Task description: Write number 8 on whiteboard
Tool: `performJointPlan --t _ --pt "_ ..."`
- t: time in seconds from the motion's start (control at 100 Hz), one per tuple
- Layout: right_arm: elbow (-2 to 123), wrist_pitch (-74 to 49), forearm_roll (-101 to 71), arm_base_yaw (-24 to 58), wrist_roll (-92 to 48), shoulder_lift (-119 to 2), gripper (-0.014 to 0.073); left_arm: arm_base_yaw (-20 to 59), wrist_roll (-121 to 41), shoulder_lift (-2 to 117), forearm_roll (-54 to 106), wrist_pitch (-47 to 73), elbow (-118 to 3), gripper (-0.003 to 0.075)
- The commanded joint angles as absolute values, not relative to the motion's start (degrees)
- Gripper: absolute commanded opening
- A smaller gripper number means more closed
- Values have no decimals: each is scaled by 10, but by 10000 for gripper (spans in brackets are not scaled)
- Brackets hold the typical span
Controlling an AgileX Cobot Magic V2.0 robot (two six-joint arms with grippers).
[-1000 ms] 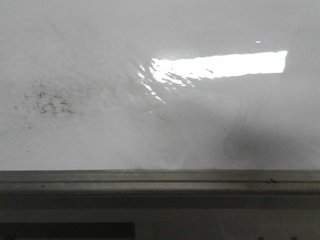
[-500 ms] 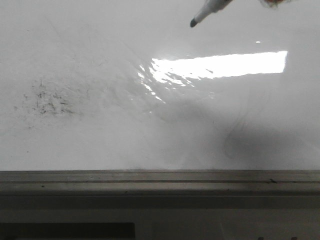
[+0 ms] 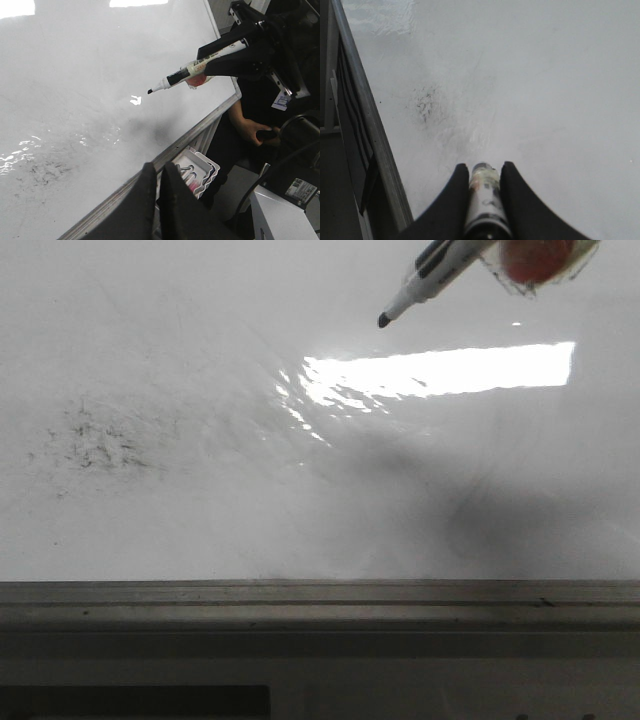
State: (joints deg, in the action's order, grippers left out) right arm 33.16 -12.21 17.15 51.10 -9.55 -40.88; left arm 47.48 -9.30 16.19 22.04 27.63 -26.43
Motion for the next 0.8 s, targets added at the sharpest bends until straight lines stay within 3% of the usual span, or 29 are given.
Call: performJointPlan --t 0.0,0.79 --pt "348 -82 188 501 -95 -409 -43 478 -89 169 234 232 -279 -20" --pt "348 -99 193 473 -95 -456 -43 478 -89 169 269 231 -251 -20"
